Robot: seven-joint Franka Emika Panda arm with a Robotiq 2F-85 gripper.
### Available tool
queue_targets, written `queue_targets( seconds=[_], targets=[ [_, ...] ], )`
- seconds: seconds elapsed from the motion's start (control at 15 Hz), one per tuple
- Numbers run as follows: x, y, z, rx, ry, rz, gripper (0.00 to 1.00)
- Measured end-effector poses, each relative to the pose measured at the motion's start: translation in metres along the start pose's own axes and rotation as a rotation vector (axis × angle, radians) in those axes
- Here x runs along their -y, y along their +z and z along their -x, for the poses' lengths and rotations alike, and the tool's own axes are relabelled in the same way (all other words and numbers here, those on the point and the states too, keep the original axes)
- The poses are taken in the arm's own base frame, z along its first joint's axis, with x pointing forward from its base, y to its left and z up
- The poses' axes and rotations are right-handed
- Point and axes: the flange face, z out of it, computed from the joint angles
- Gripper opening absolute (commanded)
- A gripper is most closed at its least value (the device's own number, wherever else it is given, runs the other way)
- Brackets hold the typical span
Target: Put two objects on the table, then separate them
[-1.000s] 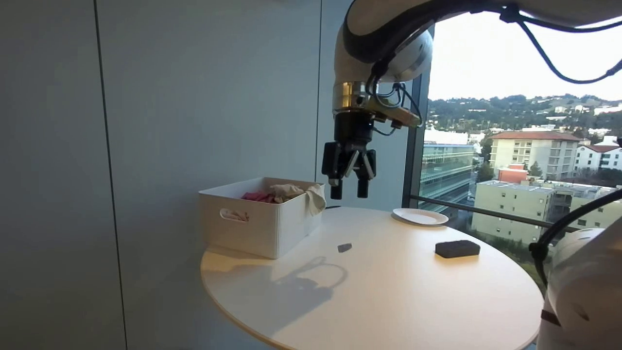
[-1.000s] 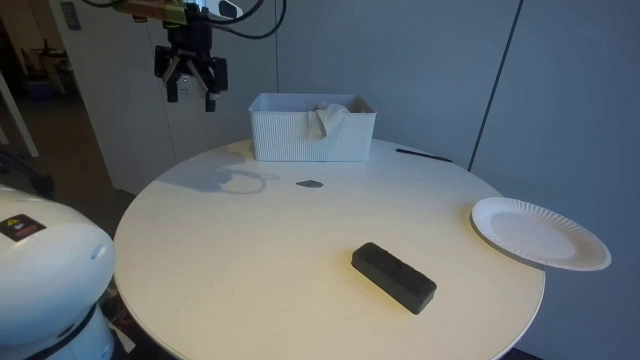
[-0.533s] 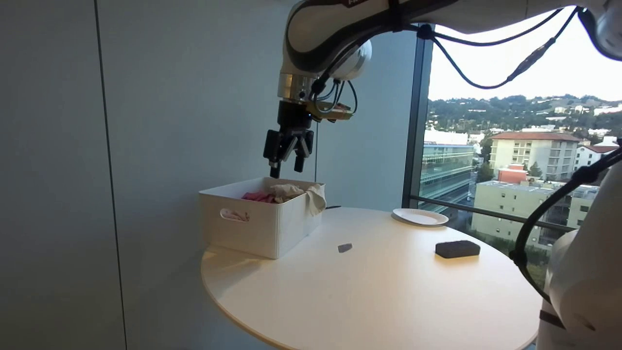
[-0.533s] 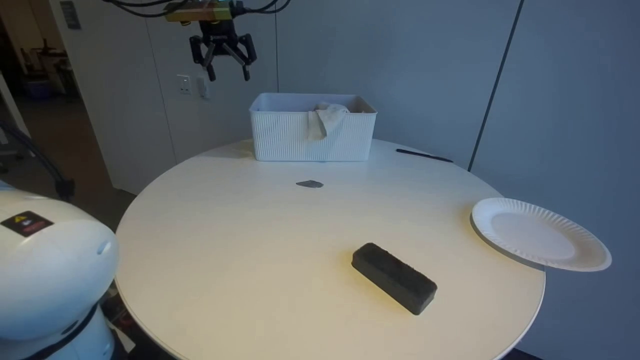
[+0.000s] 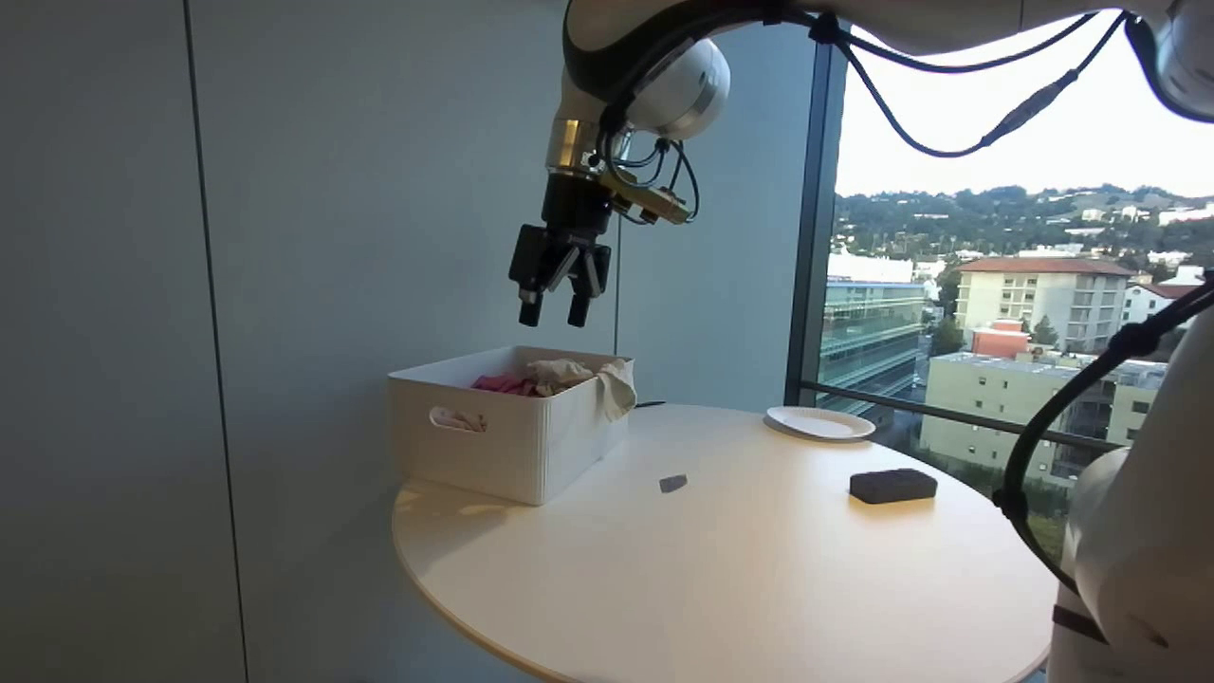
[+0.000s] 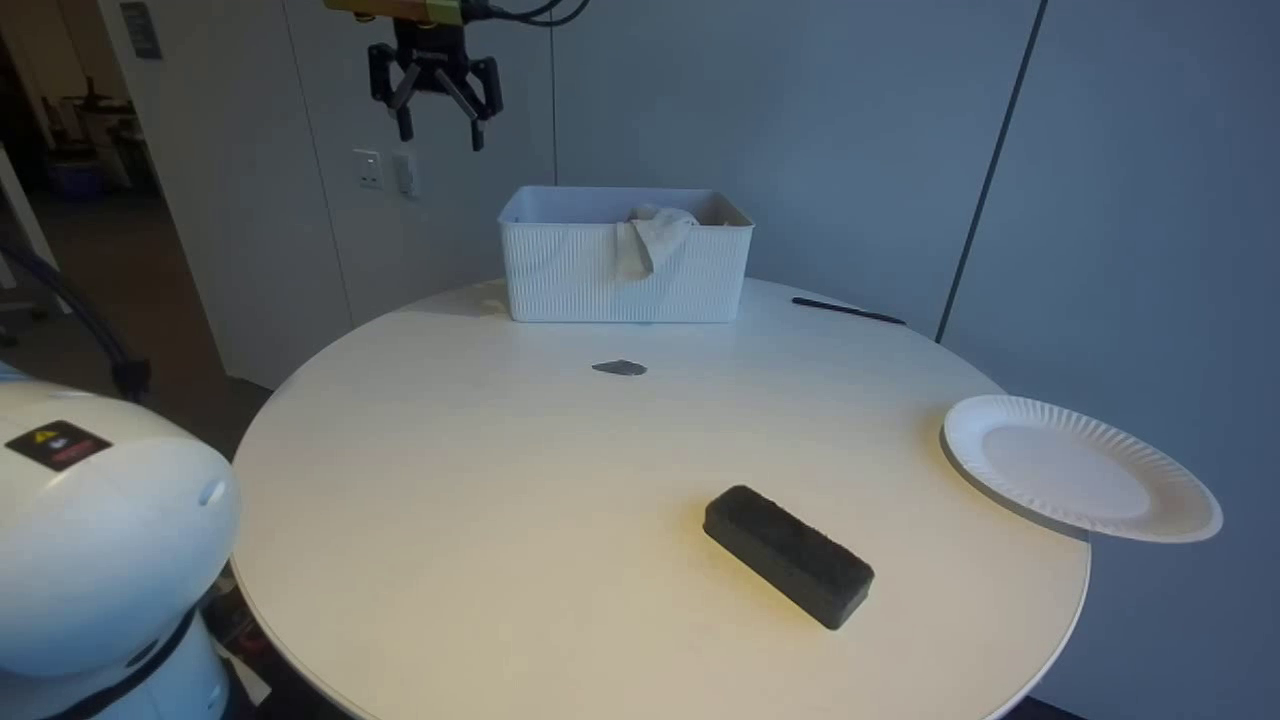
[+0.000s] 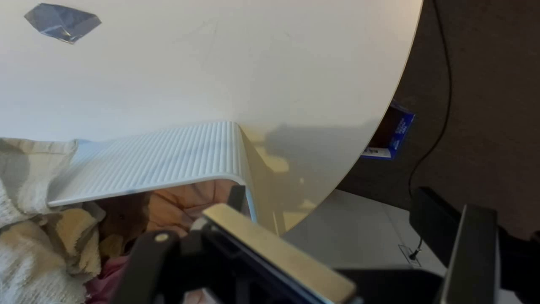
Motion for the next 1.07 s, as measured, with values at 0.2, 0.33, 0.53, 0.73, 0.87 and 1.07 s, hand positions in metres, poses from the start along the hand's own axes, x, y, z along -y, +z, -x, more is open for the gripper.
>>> queue_targets(
  seconds=[0.2, 0.33, 0.53, 0.73, 0.87, 1.07],
  targets=[
    [-0.008, 0.01, -0.008, -0.007, 0.0, 0.034, 1.0],
    [-0.027, 0.025, -0.028, -0.047, 0.001, 0.086, 1.0],
    [-0.063, 0.053, -0.074, -0.111, -0.008, 0.165, 1.0],
    [-0.096, 0.079, -0.121, -0.153, -0.034, 0.247, 1.0],
    [-0.115, 0.093, -0.149, -0.184, -0.055, 0.302, 1.0],
    [-0.146, 0.108, -0.18, -0.208, -0.054, 0.349, 1.0]
  ],
)
